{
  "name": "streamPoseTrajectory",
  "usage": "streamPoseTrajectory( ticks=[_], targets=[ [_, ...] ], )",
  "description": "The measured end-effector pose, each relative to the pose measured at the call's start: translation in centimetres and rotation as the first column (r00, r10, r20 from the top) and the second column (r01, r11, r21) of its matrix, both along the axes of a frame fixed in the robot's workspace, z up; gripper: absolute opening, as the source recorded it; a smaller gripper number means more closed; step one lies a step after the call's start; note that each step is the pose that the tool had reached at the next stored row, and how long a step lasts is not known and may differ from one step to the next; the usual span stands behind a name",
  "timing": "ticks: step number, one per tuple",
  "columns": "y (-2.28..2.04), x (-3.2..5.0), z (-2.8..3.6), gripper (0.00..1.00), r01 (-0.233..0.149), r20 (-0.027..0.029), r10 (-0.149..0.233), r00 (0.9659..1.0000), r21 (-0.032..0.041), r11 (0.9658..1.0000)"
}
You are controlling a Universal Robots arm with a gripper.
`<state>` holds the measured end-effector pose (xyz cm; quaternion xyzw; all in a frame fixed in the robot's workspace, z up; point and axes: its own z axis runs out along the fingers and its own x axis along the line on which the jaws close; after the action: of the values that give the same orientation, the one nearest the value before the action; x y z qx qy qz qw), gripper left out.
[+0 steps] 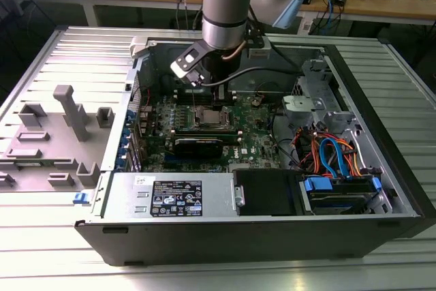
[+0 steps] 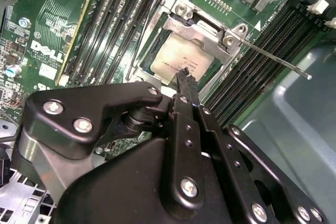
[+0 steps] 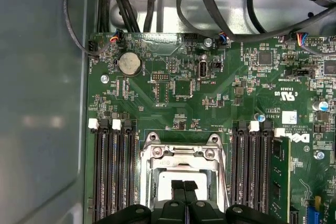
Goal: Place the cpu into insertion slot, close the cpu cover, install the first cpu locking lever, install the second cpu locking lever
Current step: 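Close the cpu cover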
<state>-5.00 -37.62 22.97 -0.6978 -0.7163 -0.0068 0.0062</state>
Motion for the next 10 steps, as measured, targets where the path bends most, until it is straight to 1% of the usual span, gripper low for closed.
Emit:
streamPoseTrajectory(
  ticks=[2, 10],
  targets=[
    [0.0, -0.18, -0.06, 0.11, 0.0, 0.0, 0.0, 1.0, 0.0001, 1.0],
    [0.0, -0.22, -0.07, 0.11, 0.0, 0.0, 0.0, 1.0, 0.0001, 1.0]
  ],
)
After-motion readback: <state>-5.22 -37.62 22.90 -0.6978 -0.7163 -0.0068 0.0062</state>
